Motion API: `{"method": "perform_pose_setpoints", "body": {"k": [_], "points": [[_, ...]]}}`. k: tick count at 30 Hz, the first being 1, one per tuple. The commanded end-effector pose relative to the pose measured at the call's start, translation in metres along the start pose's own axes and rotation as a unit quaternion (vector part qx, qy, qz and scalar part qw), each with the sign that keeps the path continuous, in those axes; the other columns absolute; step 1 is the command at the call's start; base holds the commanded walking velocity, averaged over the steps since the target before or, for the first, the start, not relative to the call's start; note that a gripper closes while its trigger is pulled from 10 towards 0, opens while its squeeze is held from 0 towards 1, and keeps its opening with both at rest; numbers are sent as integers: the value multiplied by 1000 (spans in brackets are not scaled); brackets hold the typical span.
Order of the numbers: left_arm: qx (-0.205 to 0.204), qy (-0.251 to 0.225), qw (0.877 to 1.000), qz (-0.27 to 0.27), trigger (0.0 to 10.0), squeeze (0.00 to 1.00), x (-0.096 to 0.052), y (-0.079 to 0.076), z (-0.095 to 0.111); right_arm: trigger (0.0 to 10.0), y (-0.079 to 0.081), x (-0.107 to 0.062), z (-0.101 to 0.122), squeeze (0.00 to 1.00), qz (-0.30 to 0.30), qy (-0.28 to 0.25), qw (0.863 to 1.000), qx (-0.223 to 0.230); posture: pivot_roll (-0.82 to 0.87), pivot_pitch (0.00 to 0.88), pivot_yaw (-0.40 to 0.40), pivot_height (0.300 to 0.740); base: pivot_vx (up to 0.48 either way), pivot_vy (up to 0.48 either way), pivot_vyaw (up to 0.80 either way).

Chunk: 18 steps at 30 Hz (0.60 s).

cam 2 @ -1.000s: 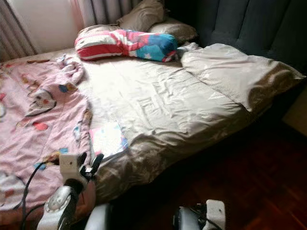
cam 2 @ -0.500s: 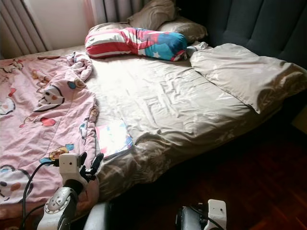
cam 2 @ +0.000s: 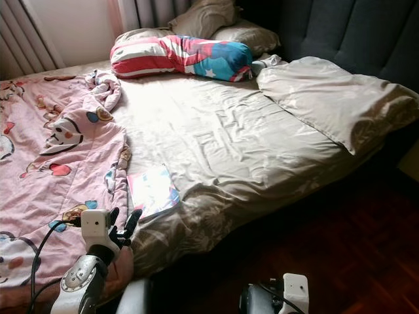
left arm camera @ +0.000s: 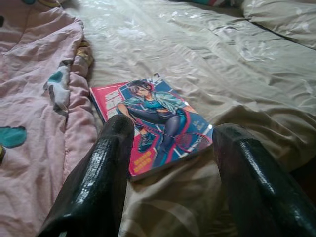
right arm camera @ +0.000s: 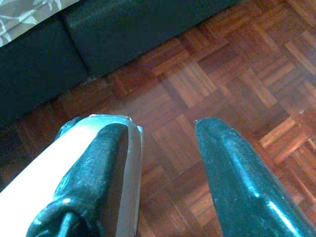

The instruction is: Clean up the room

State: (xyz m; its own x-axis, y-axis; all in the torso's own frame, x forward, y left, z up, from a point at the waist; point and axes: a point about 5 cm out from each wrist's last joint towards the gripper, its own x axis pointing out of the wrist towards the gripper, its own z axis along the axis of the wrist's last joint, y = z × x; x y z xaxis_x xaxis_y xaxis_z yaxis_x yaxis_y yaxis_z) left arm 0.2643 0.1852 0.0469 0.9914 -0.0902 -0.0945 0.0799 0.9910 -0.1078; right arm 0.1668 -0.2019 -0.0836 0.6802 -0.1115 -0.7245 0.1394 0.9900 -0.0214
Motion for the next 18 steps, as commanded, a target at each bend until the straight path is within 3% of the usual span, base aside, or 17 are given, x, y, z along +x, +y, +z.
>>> {"method": "perform_pose_setpoints", "body": {"k": [1, 4, 8, 18], "points": [[-2, -9, 1000, 0, 10000, 0, 1, 1, 4, 10000, 12, -5, -20, 0, 19, 38, 999, -2, 28, 38, 18, 573, 285, 0, 0], [-3, -10, 1000, 0, 10000, 0, 1, 1, 4, 10000, 12, -5, -19, 0, 20, 38, 999, -6, 29, 39, 16, 573, 285, 0, 0], [-3, -12, 1000, -1, 10000, 0, 2, 1, 5, 10000, 12, -5, -19, 0, 23, 38, 999, -11, 29, 38, 17, 573, 281, 0, 756], [-4, -12, 1000, -6, 10000, 0, 2, -1, 6, 10000, 12, -6, -20, 0, 22, 39, 999, -4, 27, 46, 18, 573, 284, 0, 0]]}}
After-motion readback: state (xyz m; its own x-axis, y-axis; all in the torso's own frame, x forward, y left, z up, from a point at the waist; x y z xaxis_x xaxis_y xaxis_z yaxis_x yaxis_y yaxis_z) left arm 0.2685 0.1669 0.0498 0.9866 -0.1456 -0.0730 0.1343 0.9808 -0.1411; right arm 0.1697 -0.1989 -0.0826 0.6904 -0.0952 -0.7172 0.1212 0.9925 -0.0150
